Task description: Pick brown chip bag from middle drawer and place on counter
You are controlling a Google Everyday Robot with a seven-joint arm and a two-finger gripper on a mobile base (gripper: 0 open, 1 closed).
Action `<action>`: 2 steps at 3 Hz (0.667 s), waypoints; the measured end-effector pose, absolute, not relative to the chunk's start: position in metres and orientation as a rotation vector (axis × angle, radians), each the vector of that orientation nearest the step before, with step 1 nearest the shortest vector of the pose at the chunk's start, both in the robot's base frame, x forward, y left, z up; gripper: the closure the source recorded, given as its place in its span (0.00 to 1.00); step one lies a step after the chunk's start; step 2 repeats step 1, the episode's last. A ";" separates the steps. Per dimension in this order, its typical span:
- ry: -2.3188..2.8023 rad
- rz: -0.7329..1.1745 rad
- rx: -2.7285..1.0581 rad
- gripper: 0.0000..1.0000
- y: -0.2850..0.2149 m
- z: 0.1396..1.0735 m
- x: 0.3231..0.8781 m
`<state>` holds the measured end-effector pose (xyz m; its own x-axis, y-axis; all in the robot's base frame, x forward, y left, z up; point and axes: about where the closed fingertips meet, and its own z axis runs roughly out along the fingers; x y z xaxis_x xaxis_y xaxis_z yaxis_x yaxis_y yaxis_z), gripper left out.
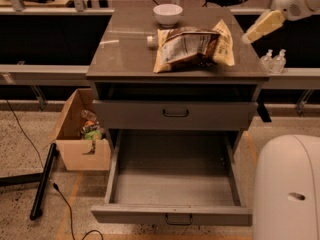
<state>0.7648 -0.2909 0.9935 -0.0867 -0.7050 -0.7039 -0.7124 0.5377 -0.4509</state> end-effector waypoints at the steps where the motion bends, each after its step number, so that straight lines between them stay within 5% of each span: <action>1: 1.812 0.000 -1.161 0.00 -0.299 0.995 0.762; 2: 1.812 0.000 -1.161 0.00 -0.299 0.995 0.762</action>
Offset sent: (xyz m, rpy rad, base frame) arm 0.0000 0.0000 0.0000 0.0000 0.0000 0.0000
